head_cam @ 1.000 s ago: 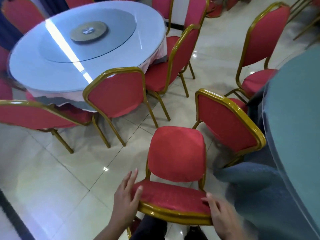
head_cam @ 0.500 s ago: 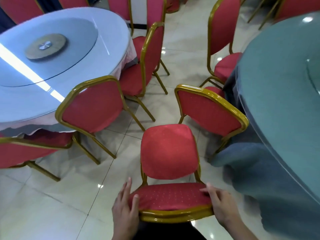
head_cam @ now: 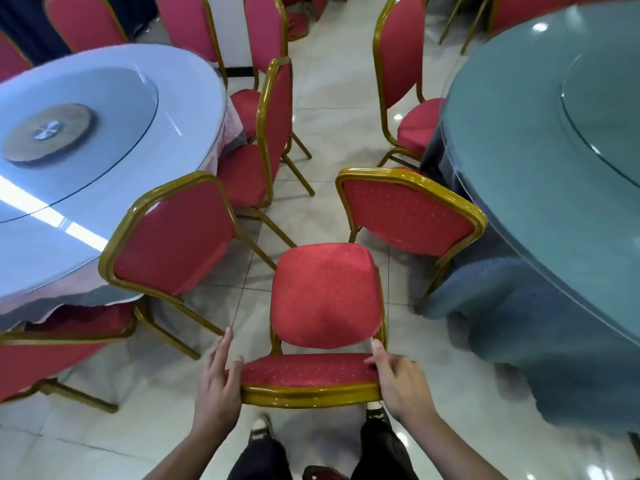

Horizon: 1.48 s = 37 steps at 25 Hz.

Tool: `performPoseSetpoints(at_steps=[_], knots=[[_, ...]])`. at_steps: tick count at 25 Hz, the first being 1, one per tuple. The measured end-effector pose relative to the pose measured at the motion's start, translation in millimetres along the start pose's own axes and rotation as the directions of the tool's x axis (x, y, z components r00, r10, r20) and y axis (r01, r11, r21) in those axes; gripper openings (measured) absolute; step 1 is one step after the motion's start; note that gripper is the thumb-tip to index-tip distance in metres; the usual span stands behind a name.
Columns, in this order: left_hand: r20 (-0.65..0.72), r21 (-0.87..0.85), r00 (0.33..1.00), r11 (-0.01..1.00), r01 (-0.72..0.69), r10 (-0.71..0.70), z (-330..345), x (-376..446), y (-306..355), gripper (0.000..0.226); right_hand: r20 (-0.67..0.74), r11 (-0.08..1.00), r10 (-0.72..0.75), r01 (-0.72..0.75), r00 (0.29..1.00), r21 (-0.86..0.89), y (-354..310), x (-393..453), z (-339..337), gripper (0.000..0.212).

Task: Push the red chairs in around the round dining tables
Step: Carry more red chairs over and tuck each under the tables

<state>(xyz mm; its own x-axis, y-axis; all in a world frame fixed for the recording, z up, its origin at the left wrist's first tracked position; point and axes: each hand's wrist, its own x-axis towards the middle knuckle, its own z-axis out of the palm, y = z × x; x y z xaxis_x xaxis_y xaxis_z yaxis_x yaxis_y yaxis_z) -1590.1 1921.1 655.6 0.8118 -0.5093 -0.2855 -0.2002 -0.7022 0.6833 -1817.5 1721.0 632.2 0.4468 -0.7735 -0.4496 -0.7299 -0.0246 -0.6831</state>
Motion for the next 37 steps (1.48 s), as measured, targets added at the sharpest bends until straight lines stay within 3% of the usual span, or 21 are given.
performPoseSetpoints(at_steps=[5, 9, 13, 19, 22, 27, 32, 37], knots=[[0.051, 0.050, 0.993, 0.993, -0.110, 0.108, -47.8, 50.0, -39.3, 0.057, -0.093, 0.996, 0.081, -0.077, 0.992, 0.044, -34.0, -17.1, 60.4, 0.087], [0.133, 0.087, 0.975, 0.978, -0.190, 0.178, -92.0, 85.2, -71.2, 0.050, -0.161, 0.982, 0.167, -0.150, 0.973, 0.112, -67.0, -44.2, 112.7, 0.100], [0.241, 0.135, 0.944, 0.956, -0.261, 0.223, -132.1, 113.0, -96.4, 0.050, -0.187, 0.964, 0.248, -0.224, 0.951, 0.142, -92.1, -65.5, 162.8, 0.092], [0.295, 0.206, 0.926, 0.931, -0.301, 0.234, -168.1, 162.8, -112.4, 0.049, -0.305, 0.993, 0.106, -0.086, 0.946, 0.079, -132.4, -73.3, 211.3, 0.092], [0.308, 0.237, 0.920, 0.916, -0.322, 0.244, -181.1, 176.7, -115.7, 0.050, -0.315, 0.994, 0.100, -0.081, 0.944, 0.074, -141.0, -70.3, 230.9, 0.081], [0.315, 0.268, 0.901, 0.883, -0.385, 0.297, -196.6, 189.8, -121.0, 0.061, -0.342, 0.995, 0.096, -0.091, 0.935, 0.031, -148.0, -64.0, 254.6, 0.084], [0.404, 0.390, 0.827, 0.744, -0.542, 0.391, -206.8, 182.0, -118.2, 0.052, -0.352, 0.982, 0.150, -0.180, 0.924, -0.054, -157.9, -73.1, 248.3, 0.095], [0.570, 0.289, 0.587, 0.528, -0.798, 0.575, -207.3, 149.8, -98.5, 0.061, -0.470, 0.970, 0.179, -0.236, 0.865, -0.066, -172.8, -107.0, 251.5, 0.094]])
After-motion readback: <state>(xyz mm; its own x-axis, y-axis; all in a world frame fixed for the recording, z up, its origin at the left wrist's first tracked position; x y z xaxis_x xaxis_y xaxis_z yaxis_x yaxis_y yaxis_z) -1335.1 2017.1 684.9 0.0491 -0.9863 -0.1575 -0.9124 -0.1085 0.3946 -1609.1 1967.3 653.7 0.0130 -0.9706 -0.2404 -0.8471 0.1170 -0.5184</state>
